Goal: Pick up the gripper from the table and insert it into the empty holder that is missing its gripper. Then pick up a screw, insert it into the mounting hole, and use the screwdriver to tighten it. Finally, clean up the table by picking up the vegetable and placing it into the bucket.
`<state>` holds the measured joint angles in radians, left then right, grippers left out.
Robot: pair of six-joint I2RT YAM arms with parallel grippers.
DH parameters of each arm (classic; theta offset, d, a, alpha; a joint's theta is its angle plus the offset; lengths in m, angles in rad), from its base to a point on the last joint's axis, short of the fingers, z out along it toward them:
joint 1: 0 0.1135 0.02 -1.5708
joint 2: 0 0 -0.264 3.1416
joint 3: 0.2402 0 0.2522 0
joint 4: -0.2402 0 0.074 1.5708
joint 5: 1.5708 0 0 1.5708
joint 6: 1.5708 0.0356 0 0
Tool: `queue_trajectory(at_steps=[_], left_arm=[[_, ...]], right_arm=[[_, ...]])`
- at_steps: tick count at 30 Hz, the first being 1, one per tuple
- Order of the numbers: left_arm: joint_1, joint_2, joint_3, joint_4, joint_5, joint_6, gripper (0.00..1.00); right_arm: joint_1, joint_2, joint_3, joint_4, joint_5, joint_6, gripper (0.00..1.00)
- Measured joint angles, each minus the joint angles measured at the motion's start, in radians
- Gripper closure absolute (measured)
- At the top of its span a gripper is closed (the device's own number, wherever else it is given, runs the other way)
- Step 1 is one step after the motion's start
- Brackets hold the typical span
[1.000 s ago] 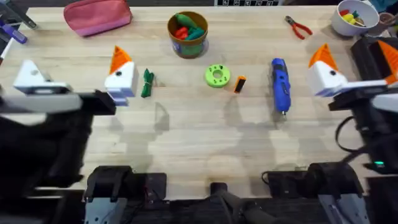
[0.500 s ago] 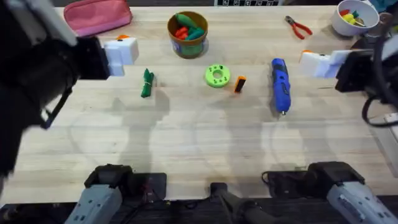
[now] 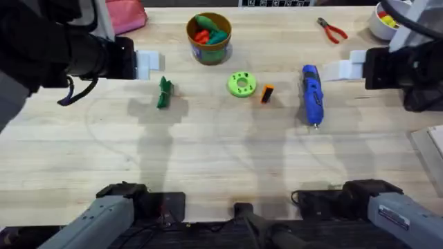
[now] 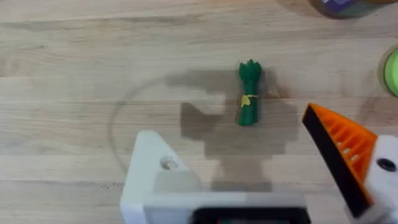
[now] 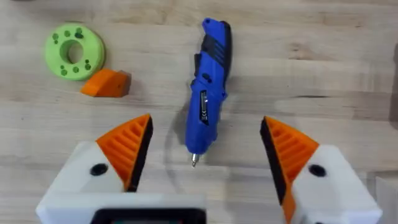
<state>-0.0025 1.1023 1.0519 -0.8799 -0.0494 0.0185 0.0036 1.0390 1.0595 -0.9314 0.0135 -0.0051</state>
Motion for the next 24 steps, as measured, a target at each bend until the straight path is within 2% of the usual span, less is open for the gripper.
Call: queue_trajectory(at_steps=[7,10,12,13,24], left_arm=[[-0.005,0.031,0.005,0.037,0.005,0.012,0.015],[-0.028,0.069,0.026,0.024,0.009,0.026,0.015],[-0.045,0.117,0.045,0.017,0.013,0.032,0.015],[-0.05,0.21,0.074,0.014,0.024,0.036,0.015],[0.001,0.541,0.1,-0.002,0.091,0.042,0.017]], right_arm=[[0.0,0.02,0.0,0.002,0.0,0.0,0.008],[0.0,0.022,0.001,0.003,0.0,0.0,0.009],[0.0,0.022,0.001,0.004,0.0,0.0,0.008],[0.0,0.022,0.001,0.004,0.0,0.0,0.007],[0.0,0.022,0.001,0.004,0.0,0.0,0.007]])
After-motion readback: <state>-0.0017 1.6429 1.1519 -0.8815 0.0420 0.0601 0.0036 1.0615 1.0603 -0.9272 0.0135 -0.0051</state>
